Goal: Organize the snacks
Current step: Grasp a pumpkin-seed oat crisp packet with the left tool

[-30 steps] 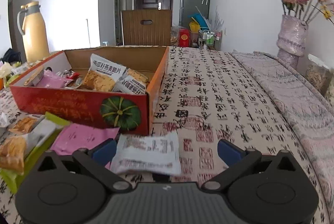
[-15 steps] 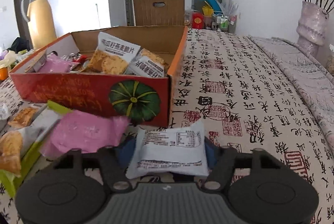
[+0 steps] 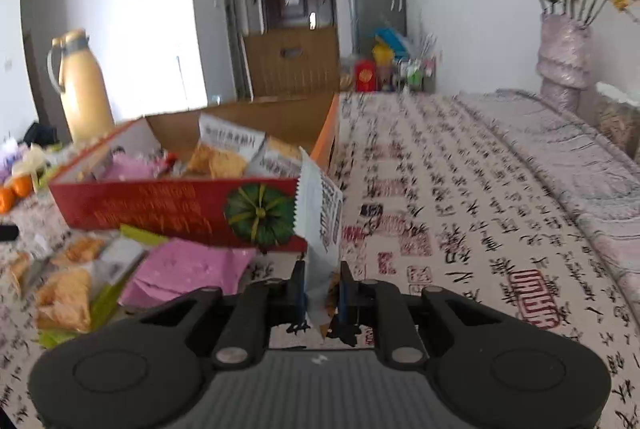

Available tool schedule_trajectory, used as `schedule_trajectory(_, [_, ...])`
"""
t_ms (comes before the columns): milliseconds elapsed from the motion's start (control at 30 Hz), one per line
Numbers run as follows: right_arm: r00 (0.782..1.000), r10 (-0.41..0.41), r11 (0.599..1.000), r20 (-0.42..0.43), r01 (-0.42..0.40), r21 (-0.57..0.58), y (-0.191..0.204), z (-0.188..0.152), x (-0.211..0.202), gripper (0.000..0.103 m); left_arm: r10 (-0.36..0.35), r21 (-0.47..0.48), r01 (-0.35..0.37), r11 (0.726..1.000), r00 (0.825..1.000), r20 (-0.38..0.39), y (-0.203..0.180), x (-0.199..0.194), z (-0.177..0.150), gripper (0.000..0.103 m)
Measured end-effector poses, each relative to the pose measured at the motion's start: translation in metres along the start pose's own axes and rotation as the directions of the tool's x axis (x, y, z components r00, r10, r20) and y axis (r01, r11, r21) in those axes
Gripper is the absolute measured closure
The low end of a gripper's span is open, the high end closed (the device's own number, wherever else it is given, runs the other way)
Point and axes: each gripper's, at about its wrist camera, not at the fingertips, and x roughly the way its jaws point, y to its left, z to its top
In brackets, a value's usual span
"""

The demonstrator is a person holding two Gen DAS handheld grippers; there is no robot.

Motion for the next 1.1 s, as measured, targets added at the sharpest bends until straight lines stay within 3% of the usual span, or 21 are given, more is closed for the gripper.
schedule_trajectory(367, [0.998, -0.006, 0.996, 0.055, 0.001, 0.084, -0.001, -0.008, -0.021, 0.089, -0.029, 0.053, 0.035, 0.998, 0.994, -0.102, -0.006, 0.035, -0.011, 0.0])
schedule_trajectory(567, [0.998, 0.001, 0.997, 0.062, -0.006, 0.077, 0.005, -0.008, -0.023, 0.089, -0.069, 0.083, 0.079, 0.993, 0.99, -0.121, -0.012, 0.036, -0.014, 0.035])
schedule_trajectory(633, [0.998, 0.003, 0.997, 0.063, -0.008, 0.078, 0.006, -0.008, -0.023, 0.089, -0.08, 0.082, 0.089, 0.993, 0.99, -0.114, -0.012, 0.033, -0.014, 0.053])
schedule_trajectory(667, [0.998, 0.004, 0.997, 0.063, -0.009, 0.077, 0.006, -0.008, -0.024, 0.089, -0.083, 0.081, 0.093, 0.992, 0.99, -0.113, -0.012, 0.032, -0.014, 0.057])
schedule_trajectory(1100, [0.997, 0.007, 0.996, 0.077, -0.013, 0.083, 0.016, -0.008, -0.035, 0.089, -0.117, 0.058, 0.119, 0.991, 0.993, -0.024, -0.011, -0.001, -0.005, 0.061])
